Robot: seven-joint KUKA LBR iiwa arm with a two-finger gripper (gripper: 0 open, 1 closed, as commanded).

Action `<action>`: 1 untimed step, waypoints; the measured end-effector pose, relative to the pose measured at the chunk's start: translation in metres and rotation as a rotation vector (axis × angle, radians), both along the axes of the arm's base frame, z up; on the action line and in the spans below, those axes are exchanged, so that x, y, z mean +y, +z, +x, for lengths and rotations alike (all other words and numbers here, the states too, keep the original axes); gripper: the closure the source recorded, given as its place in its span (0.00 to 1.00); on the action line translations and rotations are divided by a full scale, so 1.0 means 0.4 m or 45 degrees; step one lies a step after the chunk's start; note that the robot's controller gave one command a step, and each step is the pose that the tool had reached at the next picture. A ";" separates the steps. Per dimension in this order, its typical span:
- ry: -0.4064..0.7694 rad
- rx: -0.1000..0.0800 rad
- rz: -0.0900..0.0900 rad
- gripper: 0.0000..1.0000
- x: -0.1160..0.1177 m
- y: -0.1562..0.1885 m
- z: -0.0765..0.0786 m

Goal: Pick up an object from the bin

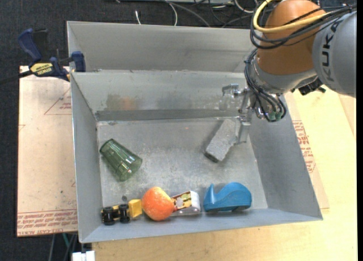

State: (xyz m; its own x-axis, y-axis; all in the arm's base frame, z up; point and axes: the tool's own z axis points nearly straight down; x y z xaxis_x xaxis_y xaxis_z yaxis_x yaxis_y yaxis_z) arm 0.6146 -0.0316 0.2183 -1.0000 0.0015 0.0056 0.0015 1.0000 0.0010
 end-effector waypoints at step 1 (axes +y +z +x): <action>0.002 -0.010 -0.001 0.00 0.001 0.013 0.003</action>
Offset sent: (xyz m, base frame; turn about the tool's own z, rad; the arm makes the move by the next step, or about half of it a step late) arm 0.0321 -0.0411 -0.1483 -0.4450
